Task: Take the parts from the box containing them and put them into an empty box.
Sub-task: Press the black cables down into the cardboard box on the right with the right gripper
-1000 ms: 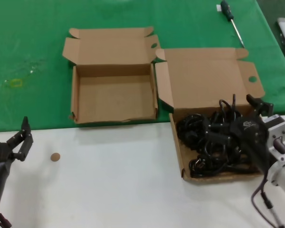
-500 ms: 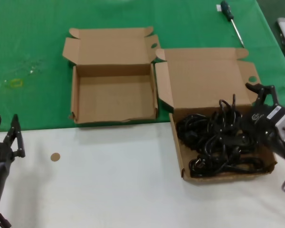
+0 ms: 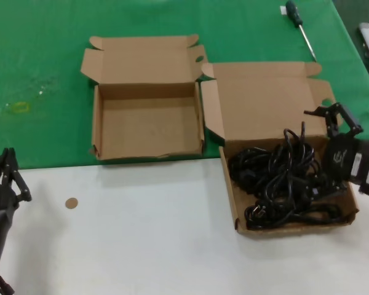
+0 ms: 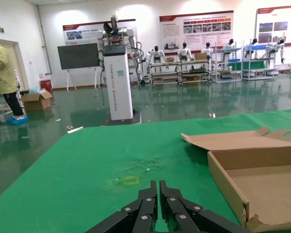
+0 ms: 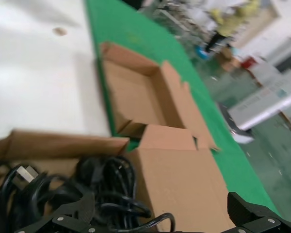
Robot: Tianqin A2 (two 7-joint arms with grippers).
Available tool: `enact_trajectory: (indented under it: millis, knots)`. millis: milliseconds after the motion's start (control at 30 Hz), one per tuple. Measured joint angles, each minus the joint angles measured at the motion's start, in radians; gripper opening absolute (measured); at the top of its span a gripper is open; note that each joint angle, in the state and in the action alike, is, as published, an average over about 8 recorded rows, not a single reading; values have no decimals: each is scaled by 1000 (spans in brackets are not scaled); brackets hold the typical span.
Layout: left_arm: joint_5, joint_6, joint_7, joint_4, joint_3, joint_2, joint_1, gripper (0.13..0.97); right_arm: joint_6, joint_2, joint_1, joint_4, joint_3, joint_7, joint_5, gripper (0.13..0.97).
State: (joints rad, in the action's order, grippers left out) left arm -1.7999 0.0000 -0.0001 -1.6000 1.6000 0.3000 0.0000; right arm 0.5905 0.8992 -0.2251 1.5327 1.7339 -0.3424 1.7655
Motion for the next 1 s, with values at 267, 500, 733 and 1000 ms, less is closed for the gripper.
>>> enact_trajectory:
  millis: [267,500,733,1000]
  knots:
    - [0,0,0,0,0,0,0,154,188,35,-107,-52,39,-188,-24,966]
    - [0,0,0,0,0,0,0,153,323,37,-201,-95,83,-335,-46,966]
    - [0,0,0,0,0,0,0,152,396,14,-281,-138,124,-442,-84,966]
    - [0,0,0,0,0,0,0,152,428,-20,-361,-209,165,-529,-136,966]
